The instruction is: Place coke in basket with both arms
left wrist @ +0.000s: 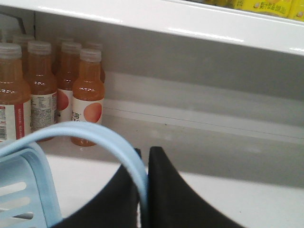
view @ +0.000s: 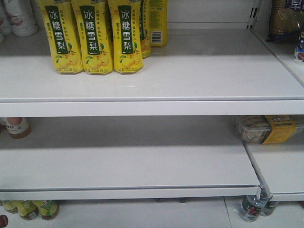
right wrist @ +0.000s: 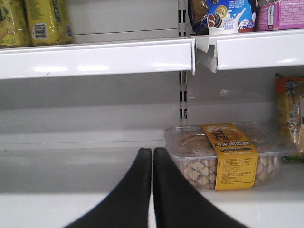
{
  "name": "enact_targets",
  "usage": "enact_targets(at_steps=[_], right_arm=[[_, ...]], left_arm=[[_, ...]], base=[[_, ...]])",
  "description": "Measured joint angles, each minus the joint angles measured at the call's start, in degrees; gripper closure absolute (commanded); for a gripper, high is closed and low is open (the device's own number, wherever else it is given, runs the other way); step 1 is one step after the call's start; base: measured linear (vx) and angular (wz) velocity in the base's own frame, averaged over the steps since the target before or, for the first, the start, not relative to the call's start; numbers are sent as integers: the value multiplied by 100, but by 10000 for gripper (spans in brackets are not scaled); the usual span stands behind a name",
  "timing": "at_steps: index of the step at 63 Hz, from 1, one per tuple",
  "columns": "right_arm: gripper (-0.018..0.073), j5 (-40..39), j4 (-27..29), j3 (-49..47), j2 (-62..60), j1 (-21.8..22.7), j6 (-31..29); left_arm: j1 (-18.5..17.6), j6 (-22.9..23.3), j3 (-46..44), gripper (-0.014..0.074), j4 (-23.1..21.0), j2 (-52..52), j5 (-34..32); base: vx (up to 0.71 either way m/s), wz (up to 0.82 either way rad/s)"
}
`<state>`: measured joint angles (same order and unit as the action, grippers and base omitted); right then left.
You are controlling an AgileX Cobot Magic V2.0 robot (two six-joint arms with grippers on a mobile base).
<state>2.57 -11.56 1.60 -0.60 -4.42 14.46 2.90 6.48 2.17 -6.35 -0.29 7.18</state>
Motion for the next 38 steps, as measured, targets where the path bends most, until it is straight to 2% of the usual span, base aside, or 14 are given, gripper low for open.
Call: enact_targets(at_steps=[38], right_arm=[[564, -2, -2, 0, 0, 0, 6]], left_arm=[[0, 0, 0, 602, 0, 0, 0]], base=[[0, 0]])
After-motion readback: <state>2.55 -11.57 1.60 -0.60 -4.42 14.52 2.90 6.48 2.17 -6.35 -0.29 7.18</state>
